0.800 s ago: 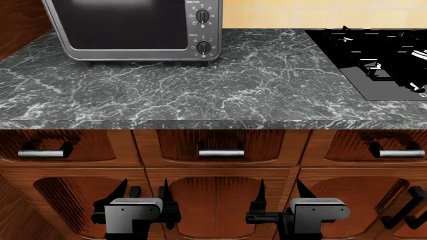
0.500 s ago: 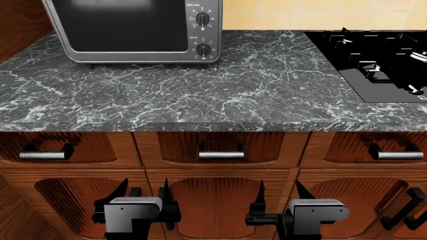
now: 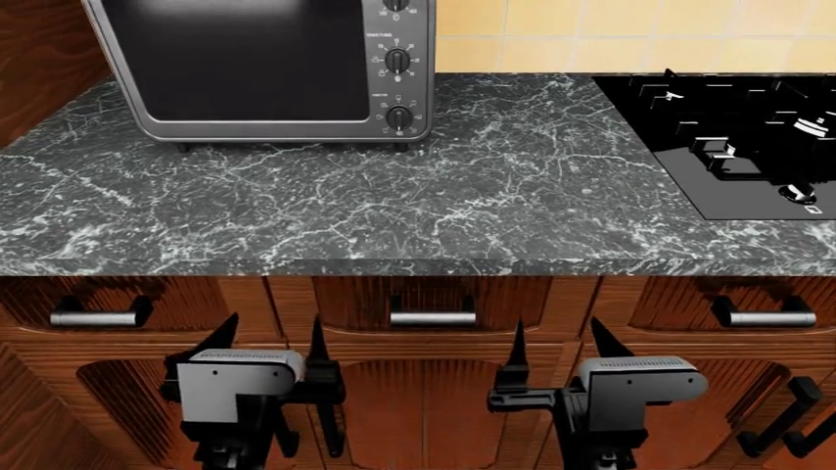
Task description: Open the toaster oven door.
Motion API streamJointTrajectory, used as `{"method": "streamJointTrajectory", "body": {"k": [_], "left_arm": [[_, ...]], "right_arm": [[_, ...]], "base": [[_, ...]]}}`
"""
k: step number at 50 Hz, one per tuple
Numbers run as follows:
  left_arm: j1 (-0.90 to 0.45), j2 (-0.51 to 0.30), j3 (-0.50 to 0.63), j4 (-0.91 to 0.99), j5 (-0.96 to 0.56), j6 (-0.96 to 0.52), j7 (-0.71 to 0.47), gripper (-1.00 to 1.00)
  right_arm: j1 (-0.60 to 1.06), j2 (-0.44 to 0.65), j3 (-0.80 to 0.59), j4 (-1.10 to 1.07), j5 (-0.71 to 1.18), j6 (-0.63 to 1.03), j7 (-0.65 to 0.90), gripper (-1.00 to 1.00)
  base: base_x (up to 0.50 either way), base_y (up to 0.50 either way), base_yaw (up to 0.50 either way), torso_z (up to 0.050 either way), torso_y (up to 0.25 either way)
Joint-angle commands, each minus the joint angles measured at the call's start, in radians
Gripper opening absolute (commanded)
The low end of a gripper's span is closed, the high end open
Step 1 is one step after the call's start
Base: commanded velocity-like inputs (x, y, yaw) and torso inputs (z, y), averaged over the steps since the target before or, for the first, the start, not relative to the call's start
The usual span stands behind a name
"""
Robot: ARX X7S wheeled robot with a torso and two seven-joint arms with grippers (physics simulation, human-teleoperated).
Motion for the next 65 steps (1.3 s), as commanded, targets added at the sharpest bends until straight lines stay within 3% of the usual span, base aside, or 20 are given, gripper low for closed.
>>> {"method": "streamJointTrajectory", "body": {"k": [1,12,21,29,65], "left_arm": [[-0.094,-0.06,-0.027,0.196,-0.073,-0.246,-0.005,1.0],[-0.377,-0.137,-0.066,0.325,-0.179,-0.623,-0.004,1.0],[-0.603,-0.15,-0.097,0.26,-0.244,-0.794,0.011,1.0],[-0.663,-0.148,-0.112,0.171,-0.251,-0.792,0.02,1.0],[-0.646,-0.16,-0.104,0.187,-0.267,-0.78,0.013,1.0]], "right_arm": [[0.106,0.039,-0.006,-0.109,0.016,0.146,0.004,1.0],[0.32,0.065,-0.024,-0.091,0.031,0.3,-0.015,1.0],[0.498,0.081,-0.017,-0.026,0.056,0.418,-0.034,1.0],[0.547,0.081,-0.012,0.0,0.075,0.459,-0.037,1.0],[0.538,0.084,-0.023,0.015,0.11,0.453,-0.029,1.0]], "base": [[0.0,0.0,0.0,0.05,0.0],[0.0,0.0,0.0,0.05,0.0],[0.0,0.0,0.0,0.05,0.0],[0.0,0.0,0.0,0.0,0.0],[0.27,0.0,0.0,0.0,0.0]]}}
